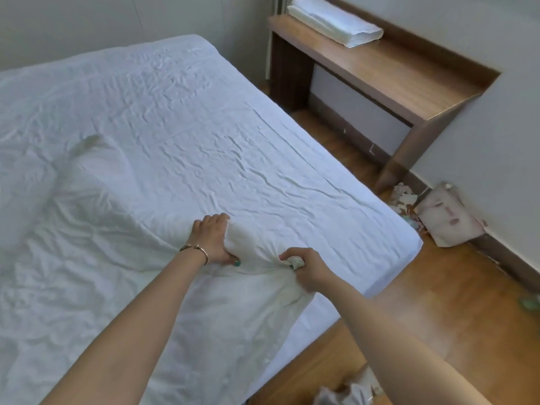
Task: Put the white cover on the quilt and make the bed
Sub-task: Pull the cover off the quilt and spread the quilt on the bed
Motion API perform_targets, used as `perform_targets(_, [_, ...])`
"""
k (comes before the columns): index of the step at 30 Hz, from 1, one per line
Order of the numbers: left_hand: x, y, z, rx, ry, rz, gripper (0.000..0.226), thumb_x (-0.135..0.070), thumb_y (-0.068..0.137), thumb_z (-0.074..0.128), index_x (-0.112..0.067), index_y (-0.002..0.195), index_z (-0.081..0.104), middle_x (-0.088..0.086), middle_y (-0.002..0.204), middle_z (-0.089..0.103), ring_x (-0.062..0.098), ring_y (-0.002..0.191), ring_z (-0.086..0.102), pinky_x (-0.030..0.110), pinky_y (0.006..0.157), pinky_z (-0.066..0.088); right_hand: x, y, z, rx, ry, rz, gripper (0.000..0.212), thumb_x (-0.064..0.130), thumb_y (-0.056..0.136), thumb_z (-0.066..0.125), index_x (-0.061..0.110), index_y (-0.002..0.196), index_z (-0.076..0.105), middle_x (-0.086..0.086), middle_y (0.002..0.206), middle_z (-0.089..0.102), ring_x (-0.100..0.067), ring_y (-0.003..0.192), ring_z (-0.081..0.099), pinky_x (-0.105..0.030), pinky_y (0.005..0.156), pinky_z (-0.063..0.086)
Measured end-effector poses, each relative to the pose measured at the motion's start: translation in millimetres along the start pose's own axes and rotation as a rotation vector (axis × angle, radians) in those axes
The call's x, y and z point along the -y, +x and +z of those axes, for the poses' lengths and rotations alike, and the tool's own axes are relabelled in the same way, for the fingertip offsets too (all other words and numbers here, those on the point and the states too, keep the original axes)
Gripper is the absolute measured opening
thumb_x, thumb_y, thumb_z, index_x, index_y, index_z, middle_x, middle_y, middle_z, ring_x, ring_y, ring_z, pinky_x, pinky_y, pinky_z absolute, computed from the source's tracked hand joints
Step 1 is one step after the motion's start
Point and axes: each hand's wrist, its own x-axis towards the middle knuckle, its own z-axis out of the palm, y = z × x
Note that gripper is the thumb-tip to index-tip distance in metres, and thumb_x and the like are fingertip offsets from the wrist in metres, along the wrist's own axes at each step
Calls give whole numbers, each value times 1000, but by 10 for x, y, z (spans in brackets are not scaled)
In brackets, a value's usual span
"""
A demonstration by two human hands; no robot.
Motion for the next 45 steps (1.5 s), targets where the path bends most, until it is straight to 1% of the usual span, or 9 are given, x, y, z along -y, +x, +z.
perform_targets(7, [-1643,781,35,-77,-37,-163,107,-66,42,83,-25,131,38,0,117,47,24,114,43,34,92,30,-1007,394,-1601,164,-37,-63,74,-3,85,36,54,132,38,2,127,53,-24,106,57,-36,82,53])
perform_targets(11, [-2415,1141,-106,-80,-120,-232,108,-64,42,85,-25,132,38,-1,117,47,24,116,41,34,93,29,-1355,532,-2416,146,107,-18,71,-4,89,42,40,144,29,0,138,43,-19,109,52,-24,82,49])
perform_targets(15, [-2880,1445,-139,-57,-96,-304,104,-62,41,86,-22,126,42,-1,114,48,23,113,43,33,89,31,-1705,762,-2895,208,187,117,61,8,93,59,27,145,33,-1,135,42,-23,124,47,-34,100,46])
perform_targets(21, [-3164,1915,95,-36,-159,-387,91,-42,42,90,-15,119,50,0,110,48,25,108,42,32,81,26,-1928,1207,-3220,436,148,106,55,4,91,61,19,141,44,4,126,48,-15,109,49,-26,90,48])
perform_targets(26, [-3356,2517,-261,-171,-224,-438,89,-44,42,91,-15,115,50,1,110,48,26,108,42,33,80,26,-1759,1890,-3920,318,108,28,50,-10,86,55,17,127,62,1,115,59,-20,109,57,-13,65,46])
perform_targets(32, [-3571,3303,-793,-445,-329,-658,91,-38,56,86,-20,135,44,9,131,40,30,123,35,37,100,26,-1254,3053,-4610,192,-96,-174,50,-6,88,55,21,130,60,2,123,62,-17,113,55,-29,87,49])
perform_targets(36, [-3890,3623,-293,-140,-575,-780,92,-40,88,62,-39,152,-4,0,161,-13,27,148,-10,52,118,9,-1407,3517,-4507,363,-310,-211,50,1,91,59,20,137,54,-1,134,57,-23,124,52,-22,88,44])
perform_targets(40, [-4387,3745,260,25,-801,-886,84,-59,91,47,-48,148,-14,-9,161,-16,23,149,-11,56,117,6,-1571,3974,-4442,508,-359,-216,50,4,91,56,26,135,54,-4,132,58,-19,111,57,-13,67,45])
perform_targets(45, [-4920,3857,463,-12,-775,-1095,82,-63,91,43,-45,149,-13,-6,161,-17,23,148,-13,57,117,2,-1657,4286,-4605,731,-281,-101,56,1,87,63,30,133,51,-4,118,62,-19,100,62,-31,78,57])
